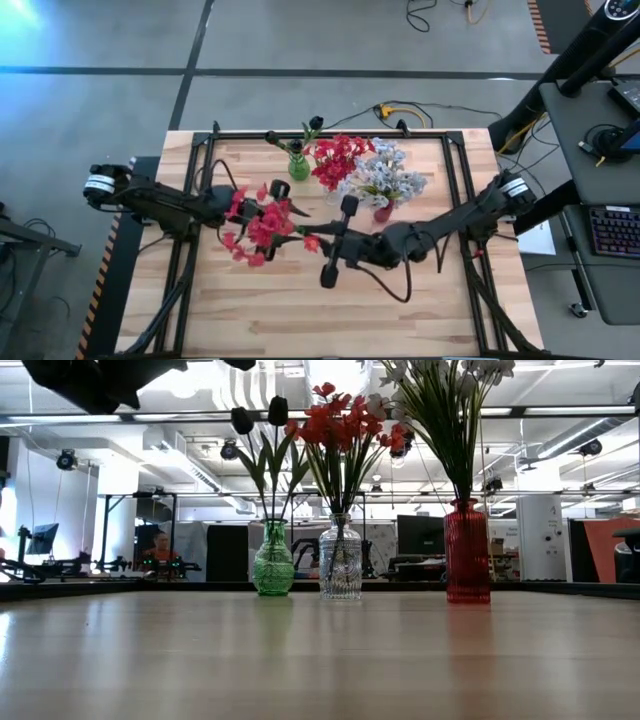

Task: Sort flowers into vase by color
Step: Put the orange flowers into the transparent vase

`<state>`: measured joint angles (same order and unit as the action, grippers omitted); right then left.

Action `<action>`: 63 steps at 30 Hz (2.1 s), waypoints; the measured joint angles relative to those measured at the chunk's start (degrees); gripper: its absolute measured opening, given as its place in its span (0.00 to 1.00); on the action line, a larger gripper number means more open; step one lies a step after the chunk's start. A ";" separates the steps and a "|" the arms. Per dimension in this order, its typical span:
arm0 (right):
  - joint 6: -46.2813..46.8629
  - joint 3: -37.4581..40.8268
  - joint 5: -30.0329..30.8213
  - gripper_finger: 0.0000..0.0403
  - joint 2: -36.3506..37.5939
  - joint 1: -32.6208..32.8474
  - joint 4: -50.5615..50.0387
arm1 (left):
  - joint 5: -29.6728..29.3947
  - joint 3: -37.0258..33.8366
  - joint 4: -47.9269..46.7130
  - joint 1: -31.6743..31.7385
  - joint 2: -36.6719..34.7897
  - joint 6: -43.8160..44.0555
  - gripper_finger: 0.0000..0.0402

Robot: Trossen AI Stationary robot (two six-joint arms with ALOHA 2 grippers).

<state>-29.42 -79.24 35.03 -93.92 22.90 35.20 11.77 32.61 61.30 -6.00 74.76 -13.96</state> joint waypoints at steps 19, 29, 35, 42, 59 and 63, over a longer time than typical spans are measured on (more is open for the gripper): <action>-10.19 0.07 -5.07 0.03 -4.73 0.08 13.62 | 3.91 7.92 -12.09 -0.37 0.07 1.01 0.39; -11.35 0.07 -7.06 0.03 -4.75 -0.62 15.08 | 3.93 10.43 -12.68 -0.39 3.48 1.03 0.26; -12.14 0.07 -6.54 0.03 -4.75 -0.52 14.74 | 5.37 12.36 -12.77 -0.38 5.75 1.01 0.11; -12.76 0.07 -0.31 0.08 -4.29 1.19 14.06 | 4.02 11.35 -17.40 -0.33 3.47 1.11 0.01; 0.62 -7.62 22.54 0.57 -1.76 5.31 -12.73 | -5.23 11.21 -31.01 -0.33 -1.56 -0.36 0.00; 6.59 -9.34 22.64 0.59 -1.76 5.02 -18.91 | -5.26 11.21 -31.17 -0.31 -1.68 -0.74 0.00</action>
<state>-22.83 -88.59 57.67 -95.68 27.92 16.30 6.51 43.81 30.13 -6.31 73.08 -14.70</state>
